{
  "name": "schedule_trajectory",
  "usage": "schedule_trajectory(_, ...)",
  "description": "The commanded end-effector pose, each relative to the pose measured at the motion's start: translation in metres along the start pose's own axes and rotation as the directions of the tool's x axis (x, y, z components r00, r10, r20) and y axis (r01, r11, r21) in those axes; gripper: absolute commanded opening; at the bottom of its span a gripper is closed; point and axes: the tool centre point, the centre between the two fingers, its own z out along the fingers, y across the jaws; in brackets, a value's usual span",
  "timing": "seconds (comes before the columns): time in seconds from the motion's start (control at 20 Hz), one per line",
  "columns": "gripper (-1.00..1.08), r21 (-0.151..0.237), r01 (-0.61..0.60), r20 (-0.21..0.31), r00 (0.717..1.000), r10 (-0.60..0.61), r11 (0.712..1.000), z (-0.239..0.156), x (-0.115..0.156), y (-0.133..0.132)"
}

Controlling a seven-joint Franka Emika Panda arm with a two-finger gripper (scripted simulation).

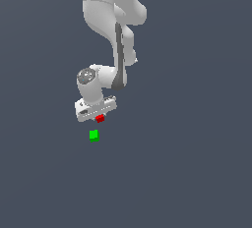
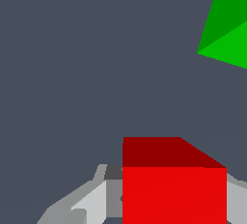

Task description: Stack the red cube on top of the green cube.

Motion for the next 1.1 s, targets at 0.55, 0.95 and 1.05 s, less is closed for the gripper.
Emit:
schedule_trajectory(0.55,-1.0,0.0,0.0,0.0,1.0,0.0,1.0,-0.007,0.0,0.0)
schedule_trajectory(0.95,-1.0,0.0,0.0,0.0,1.0,0.0,1.0,-0.047,-0.001,-0.001)
schedule_trajectory(1.05,-1.0,0.0,0.0,0.0,1.0,0.0,1.0,-0.061,-0.001,-0.001)
